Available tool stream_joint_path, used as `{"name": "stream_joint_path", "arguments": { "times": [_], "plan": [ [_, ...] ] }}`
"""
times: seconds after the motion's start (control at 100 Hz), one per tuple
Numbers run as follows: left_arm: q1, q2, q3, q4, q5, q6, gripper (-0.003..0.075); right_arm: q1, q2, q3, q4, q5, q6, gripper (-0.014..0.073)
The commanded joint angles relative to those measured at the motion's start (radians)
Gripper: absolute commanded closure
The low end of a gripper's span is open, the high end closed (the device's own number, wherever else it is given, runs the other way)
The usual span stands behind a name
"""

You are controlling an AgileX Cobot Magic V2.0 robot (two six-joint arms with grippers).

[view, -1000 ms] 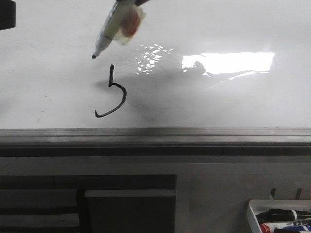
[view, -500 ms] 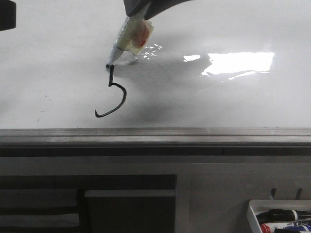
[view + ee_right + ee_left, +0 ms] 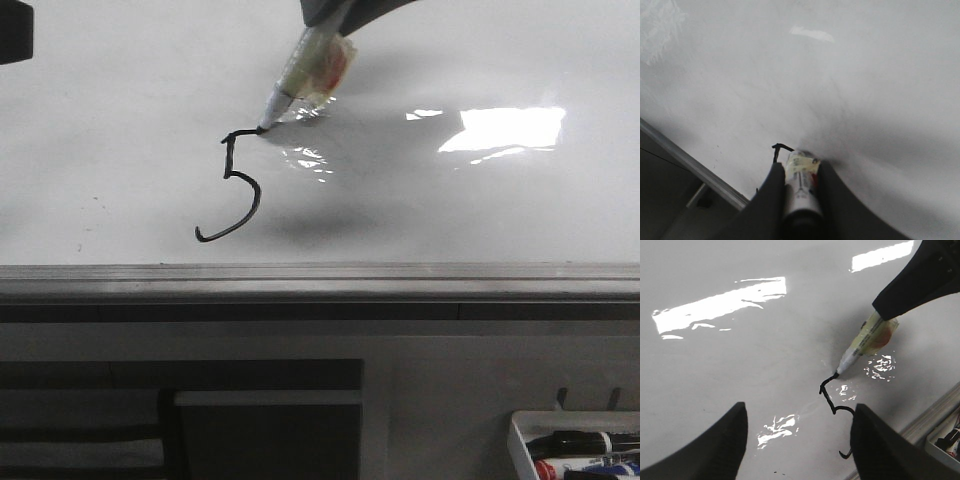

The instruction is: Write number 5 on whiteboard

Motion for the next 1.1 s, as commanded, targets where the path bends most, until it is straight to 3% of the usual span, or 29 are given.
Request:
{"name": "stream_joint_path", "arguments": {
  "times": [0.0, 0.18, 0.45, 0.65, 0.9, 0.97, 1.09],
  "plan": [
    [0.001, 0.0, -0.028, 0.009, -0.08, -0.006, 0.0302, -0.031, -0.037, -0.024, -0.077, -0.031, -0.016, 0.0655],
    [-0.004, 0.0, -0.028, 0.046, -0.094, -0.006, 0.0302, -0.032, -0.062, -0.024, -0.08, -0.038, -0.016, 0.0655],
    [-0.071, 0.129, -0.033, 0.228, -0.245, -0.006, 0.0302, 0.133, -0.106, -0.026, -0.08, 0.056, -0.018, 0.0655],
    [-0.12, 0.294, -0.086, 0.266, -0.274, -0.006, 0.0302, 0.223, -0.101, -0.026, -0.084, 0.087, -0.028, 0.0655],
    [-0.127, 0.388, -0.13, 0.273, -0.289, -0.006, 0.0303, 0.242, -0.098, -0.026, -0.084, 0.106, -0.028, 0.0655],
    [-0.127, 0.392, -0.13, 0.273, -0.289, -0.006, 0.0358, 0.242, -0.098, -0.026, -0.08, 0.106, -0.028, 0.0655],
    [-0.127, 0.407, -0.13, 0.273, -0.291, -0.006, 0.0577, 0.242, -0.098, -0.026, -0.07, 0.108, -0.028, 0.0655]
  ]
}}
